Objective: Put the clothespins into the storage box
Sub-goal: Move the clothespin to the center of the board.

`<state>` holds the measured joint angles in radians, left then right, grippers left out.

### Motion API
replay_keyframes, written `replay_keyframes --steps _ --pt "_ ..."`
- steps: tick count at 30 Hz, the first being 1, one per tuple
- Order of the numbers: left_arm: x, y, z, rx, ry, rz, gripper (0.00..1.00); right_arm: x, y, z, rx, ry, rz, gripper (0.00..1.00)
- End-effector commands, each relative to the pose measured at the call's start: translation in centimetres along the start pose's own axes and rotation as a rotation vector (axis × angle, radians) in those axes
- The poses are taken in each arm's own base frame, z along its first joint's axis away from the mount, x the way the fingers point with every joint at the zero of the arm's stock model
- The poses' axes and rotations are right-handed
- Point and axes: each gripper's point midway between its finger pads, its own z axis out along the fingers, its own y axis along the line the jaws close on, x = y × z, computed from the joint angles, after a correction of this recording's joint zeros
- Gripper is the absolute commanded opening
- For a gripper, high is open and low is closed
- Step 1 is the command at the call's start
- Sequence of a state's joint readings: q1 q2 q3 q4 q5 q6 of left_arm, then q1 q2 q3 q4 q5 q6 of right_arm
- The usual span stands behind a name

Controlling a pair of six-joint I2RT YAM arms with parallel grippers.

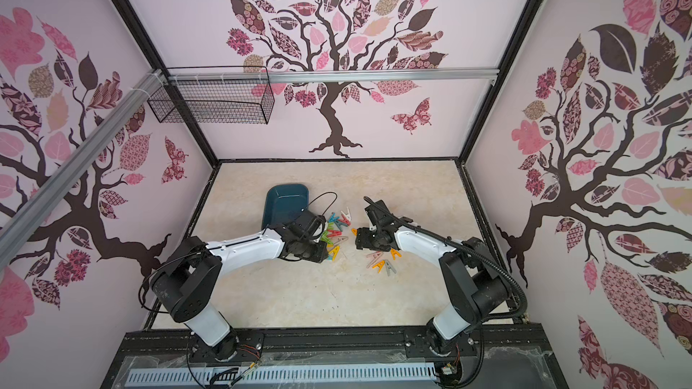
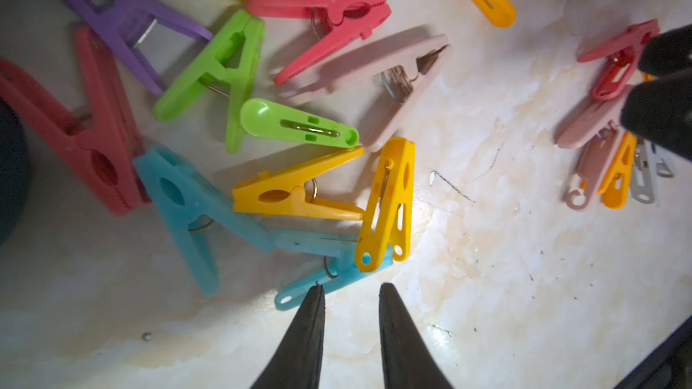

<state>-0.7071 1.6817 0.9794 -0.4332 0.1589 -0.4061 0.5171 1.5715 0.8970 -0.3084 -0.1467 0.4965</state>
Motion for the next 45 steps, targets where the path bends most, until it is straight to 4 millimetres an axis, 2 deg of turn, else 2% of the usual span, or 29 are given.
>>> replay_keyframes --steps 1,6,12,15,23,30,36,45 --pt "1.5 0.1 0.5 0.014 0.038 0.03 0.31 0.1 0.5 -0.5 -0.015 -0.006 0.0 0.72" --pt "1.4 1.1 0.6 -0.046 0.037 0.065 0.38 0.1 0.5 -0.6 -0.015 -0.009 0.002 0.72" --pt "-0.6 0.0 -0.4 -0.02 -0.017 0.054 0.39 0.3 0.4 -0.4 -0.014 -0.001 0.005 0.72" --pt "-1.3 -0.3 0.1 -0.015 -0.025 0.07 0.39 0.3 0.3 -0.3 -0.014 -0.004 0.009 0.72" --pt "-1.3 -0.7 2.3 -0.008 0.022 0.101 0.35 0.4 0.1 -0.3 -0.006 -0.004 0.004 0.72" --pt "-1.9 -1.1 2.7 -0.01 0.024 0.115 0.29 0.5 0.1 -0.1 -0.009 0.0 0.003 0.71" --pt "-1.0 -1.4 2.9 0.0 0.065 0.122 0.18 0.6 0.0 -0.1 -0.005 0.003 0.001 0.72" --pt "3.3 -0.4 0.5 0.008 0.127 0.106 0.19 0.6 0.1 0.0 -0.013 0.002 0.003 0.71"
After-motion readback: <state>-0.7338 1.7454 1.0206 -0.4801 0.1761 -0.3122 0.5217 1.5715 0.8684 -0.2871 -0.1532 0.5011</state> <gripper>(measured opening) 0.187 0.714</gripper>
